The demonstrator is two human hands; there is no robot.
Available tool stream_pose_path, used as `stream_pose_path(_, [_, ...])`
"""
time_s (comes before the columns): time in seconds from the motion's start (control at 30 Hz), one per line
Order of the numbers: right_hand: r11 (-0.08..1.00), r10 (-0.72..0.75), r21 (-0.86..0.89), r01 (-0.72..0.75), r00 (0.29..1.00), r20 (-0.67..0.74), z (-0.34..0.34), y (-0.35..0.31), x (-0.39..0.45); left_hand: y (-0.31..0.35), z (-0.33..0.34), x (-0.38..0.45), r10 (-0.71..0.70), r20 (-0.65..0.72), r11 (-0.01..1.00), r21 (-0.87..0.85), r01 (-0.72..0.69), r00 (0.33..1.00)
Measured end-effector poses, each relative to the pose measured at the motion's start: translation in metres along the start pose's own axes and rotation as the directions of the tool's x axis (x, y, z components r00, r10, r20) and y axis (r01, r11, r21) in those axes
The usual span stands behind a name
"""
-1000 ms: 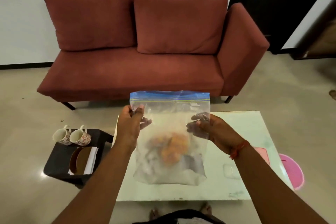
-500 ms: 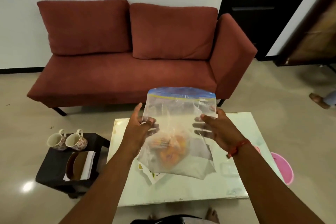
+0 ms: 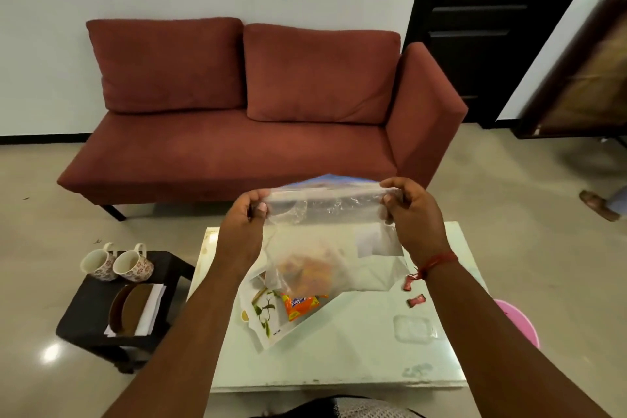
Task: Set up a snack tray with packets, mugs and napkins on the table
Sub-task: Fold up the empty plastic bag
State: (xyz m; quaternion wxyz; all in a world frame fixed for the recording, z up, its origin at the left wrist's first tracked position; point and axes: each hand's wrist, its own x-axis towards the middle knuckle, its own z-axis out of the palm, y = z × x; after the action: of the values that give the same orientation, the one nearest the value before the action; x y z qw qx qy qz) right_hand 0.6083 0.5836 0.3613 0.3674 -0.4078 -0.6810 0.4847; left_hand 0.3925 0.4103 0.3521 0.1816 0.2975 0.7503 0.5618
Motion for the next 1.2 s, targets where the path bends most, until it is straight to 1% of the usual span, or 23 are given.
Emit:
stream_pose_path(0.1, [0.990,-0.036,-0.137,0.038,0.999,0.017,-0.011,-0.001,0.004,0.010,0.002,-0.003,0.037,0.144,0.985,0.160,-0.060,0.989])
stream_pose_path(0.13, [0.984,-0.045,-0.171,0.050,0.998,0.031,-0.014,-0.001,0.005,0.011,0.002,-0.002,0.059,0.162,0.967,0.235,-0.096,0.985])
stream_pose_path(0.27, [0.896,-0.116,-0.426,0.126,0.992,0.049,-0.025,0.004,0.007,0.020,0.003,-0.001,0.177,0.058,0.865,0.467,-0.184,0.982])
stream_pose_path(0.33, [0.829,-0.104,-0.542,0.141,0.990,0.098,-0.029,0.005,0.007,0.021,0.006,0.000,0.220,0.028,0.813,0.547,-0.199,0.975])
stream_pose_path(0.4, [0.743,-0.120,-0.637,0.205,0.977,0.174,-0.032,0.003,0.008,0.024,0.010,-0.002,0.267,0.043,0.774,0.586,-0.241,0.963])
stream_pose_path(0.47, [0.703,-0.126,-0.632,0.326,0.932,0.340,-0.030,-0.008,0.005,0.031,0.017,-0.005,0.310,0.113,0.737,0.599,-0.314,0.944])
stream_pose_path(0.53, [0.680,-0.048,-0.599,0.424,0.840,0.540,-0.020,-0.019,0.001,0.041,0.026,-0.007,0.359,0.193,0.699,0.593,-0.400,0.913])
stream_pose_path(0.57, [0.669,0.000,-0.596,0.445,0.801,0.599,-0.012,-0.023,-0.001,0.048,0.031,-0.008,0.383,0.217,0.693,0.576,-0.435,0.898])
stream_pose_path(0.63, [0.690,0.028,-0.573,0.443,0.774,0.632,0.003,-0.025,-0.005,0.058,0.042,-0.011,0.438,0.213,0.707,0.518,-0.481,0.873])
stream_pose_path(0.67, [0.762,0.014,-0.523,0.383,0.797,0.603,0.009,-0.025,-0.005,0.062,0.047,-0.013,0.474,0.171,0.726,0.479,-0.493,0.864])
stream_pose_path(0.7, [0.865,0.013,-0.425,0.266,0.835,0.550,0.013,-0.024,-0.004,0.064,0.051,-0.015,0.498,0.101,0.757,0.433,-0.489,0.861])
stream_pose_path(0.73, [0.946,0.030,-0.295,0.132,0.873,0.488,0.014,-0.023,-0.002,0.064,0.053,-0.017,0.489,0.013,0.806,0.377,-0.457,0.872])
stream_pose_path(0.77, [0.989,0.065,-0.145,-0.003,0.901,0.429,0.014,-0.022,-0.001,0.063,0.053,-0.018,0.428,-0.074,0.869,0.309,-0.387,0.901])
stream_pose_path(0.8, [0.993,0.103,0.004,-0.114,0.912,0.397,0.013,-0.022,0.000,0.058,0.051,-0.017,0.308,-0.127,0.935,0.224,-0.275,0.943])
stream_pose_path(0.83, [0.971,0.134,0.132,-0.198,0.914,0.383,0.011,-0.021,0.001,0.054,0.049,-0.017,0.142,-0.112,0.984,0.124,-0.128,0.983])
stream_pose_path(0.87, [0.938,0.156,0.229,-0.259,0.909,0.387,0.010,-0.022,0.002,0.049,0.047,-0.015,-0.030,-0.025,0.999,0.018,0.030,0.999])
stream_pose_path(0.9, [0.900,0.177,0.303,-0.313,0.898,0.402,0.011,-0.021,0.001,0.043,0.045,-0.014,-0.165,0.108,0.981,-0.084,0.175,0.980])
stream_pose_path(0.93, [0.868,0.195,0.349,-0.353,0.889,0.414,0.012,-0.020,0.000,0.039,0.043,-0.012,-0.243,0.251,0.943,-0.167,0.290,0.937])
stream_pose_path(0.97, [0.845,0.213,0.374,-0.383,0.881,0.422,0.014,-0.020,-0.001,0.035,0.043,-0.011,-0.276,0.363,0.902,-0.223,0.371,0.890])
stream_pose_path(1.0, [0.826,0.224,0.392,-0.405,0.874,0.431,0.017,-0.019,-0.003,0.033,0.042,-0.010,-0.284,0.429,0.869,-0.262,0.419,0.858])
stream_pose_path(1.03, [0.809,0.233,0.404,-0.427,0.864,0.446,0.020,-0.019,-0.005,0.031,0.042,-0.010,-0.284,0.455,0.855,-0.279,0.437,0.844])
stream_pose_path(1.1, [0.801,0.239,0.381,-0.461,0.831,0.502,0.022,-0.020,-0.007,0.029,0.041,-0.006,-0.281,0.422,0.877,-0.253,0.409,0.862])
stream_pose_path(1.2, [0.896,0.221,0.196,-0.398,0.784,0.580,0.014,-0.022,-0.005,0.024,0.034,0.001,-0.273,0.354,0.917,-0.187,0.354,0.895])
